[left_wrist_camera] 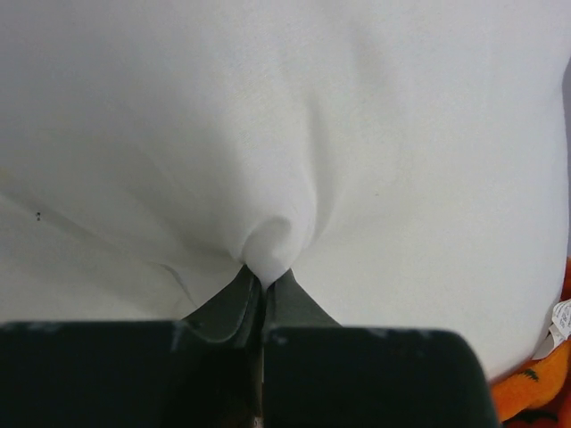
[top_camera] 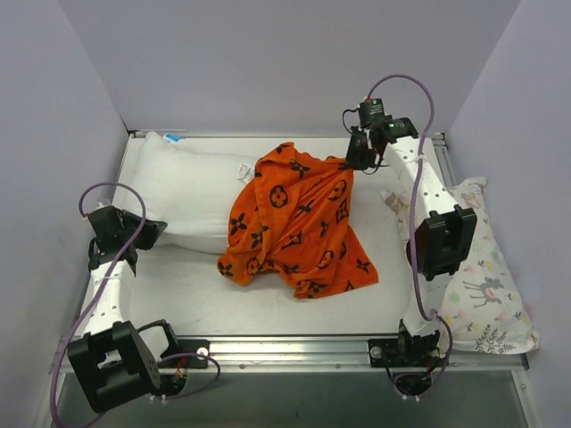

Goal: Remove the pillowcase from the pillow

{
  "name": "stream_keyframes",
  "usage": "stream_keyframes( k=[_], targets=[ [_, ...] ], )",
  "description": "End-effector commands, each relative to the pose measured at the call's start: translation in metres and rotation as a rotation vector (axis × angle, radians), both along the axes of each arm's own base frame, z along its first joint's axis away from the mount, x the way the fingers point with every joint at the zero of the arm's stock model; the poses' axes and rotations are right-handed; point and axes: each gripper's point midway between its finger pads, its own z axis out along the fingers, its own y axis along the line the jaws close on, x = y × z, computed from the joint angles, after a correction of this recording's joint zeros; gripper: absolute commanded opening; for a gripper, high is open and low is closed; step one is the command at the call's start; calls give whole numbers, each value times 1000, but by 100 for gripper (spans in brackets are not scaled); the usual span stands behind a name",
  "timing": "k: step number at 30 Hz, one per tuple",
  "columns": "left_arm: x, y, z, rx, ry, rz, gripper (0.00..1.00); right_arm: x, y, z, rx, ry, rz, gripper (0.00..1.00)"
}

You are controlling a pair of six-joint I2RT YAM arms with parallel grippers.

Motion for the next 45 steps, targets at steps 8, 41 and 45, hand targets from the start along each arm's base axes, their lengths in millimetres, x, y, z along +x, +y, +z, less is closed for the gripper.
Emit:
stream_keyframes(
  k=[8, 41, 45],
  targets=[
    [-12, 49, 2, 121, 36, 123, 0, -10, -44, 104, 92, -241, -67, 0],
    [-37, -115, 54, 269, -102, -243, 97, -269, 208, -55, -434, -471, 564, 100],
    [-13, -124, 41, 241, -127, -209, 97, -256, 200, -71, -556, -460, 506, 92]
  ],
)
